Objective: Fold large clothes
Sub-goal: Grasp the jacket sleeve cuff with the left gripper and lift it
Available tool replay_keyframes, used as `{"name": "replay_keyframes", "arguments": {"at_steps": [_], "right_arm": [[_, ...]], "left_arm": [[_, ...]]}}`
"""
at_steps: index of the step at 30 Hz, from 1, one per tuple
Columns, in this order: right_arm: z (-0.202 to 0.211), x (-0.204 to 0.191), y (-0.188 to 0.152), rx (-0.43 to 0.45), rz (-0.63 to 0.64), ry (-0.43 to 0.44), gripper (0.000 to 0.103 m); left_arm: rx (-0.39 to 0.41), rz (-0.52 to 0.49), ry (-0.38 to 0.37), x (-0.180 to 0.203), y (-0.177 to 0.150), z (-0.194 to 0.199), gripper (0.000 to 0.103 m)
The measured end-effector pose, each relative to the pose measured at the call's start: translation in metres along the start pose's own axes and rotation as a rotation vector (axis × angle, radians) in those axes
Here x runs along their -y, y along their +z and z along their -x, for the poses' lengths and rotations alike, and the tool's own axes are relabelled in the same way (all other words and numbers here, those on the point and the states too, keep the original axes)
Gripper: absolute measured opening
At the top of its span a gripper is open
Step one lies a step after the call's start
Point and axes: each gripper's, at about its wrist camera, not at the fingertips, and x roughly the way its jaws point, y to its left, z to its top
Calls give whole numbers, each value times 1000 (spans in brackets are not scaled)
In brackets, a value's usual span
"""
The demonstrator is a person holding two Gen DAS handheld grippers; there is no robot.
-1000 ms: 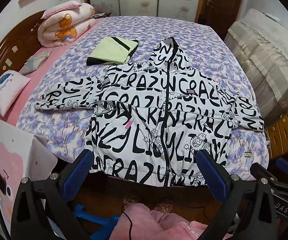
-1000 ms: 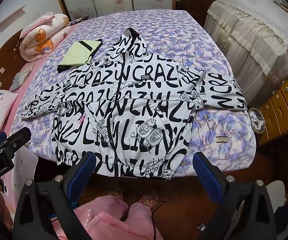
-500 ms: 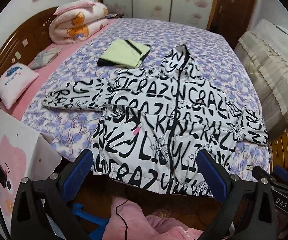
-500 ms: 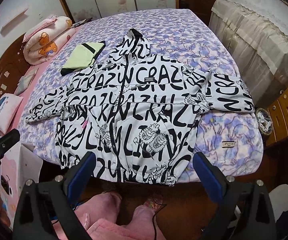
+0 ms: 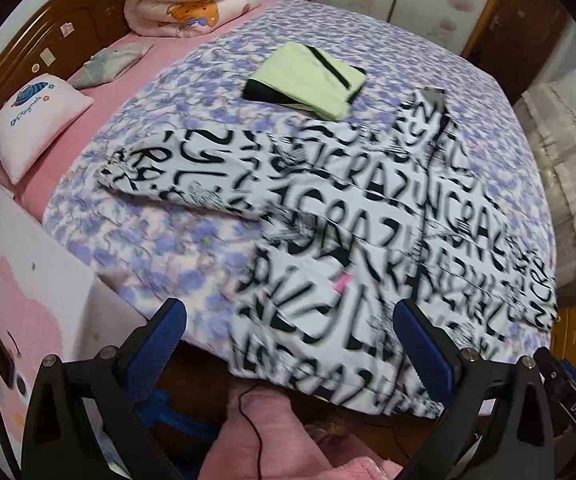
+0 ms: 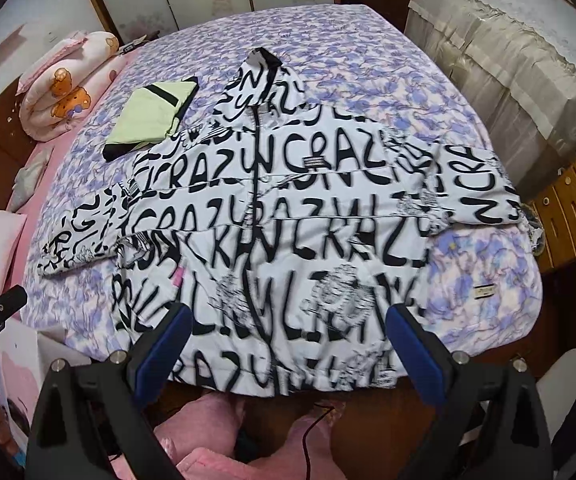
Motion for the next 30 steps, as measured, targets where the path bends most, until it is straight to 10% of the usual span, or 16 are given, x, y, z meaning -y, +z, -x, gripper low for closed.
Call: {"name": "replay_keyframes", "arguments": {"at_steps": [17, 30], "right_arm": [[-89, -203, 48, -139, 159, -23, 98], [-142, -326, 49, -234, 381, 17, 98]], "left_arm": [[-185, 88, 44, -191, 132, -140, 102], [-238, 533, 15, -356, 159, -250, 102]]}}
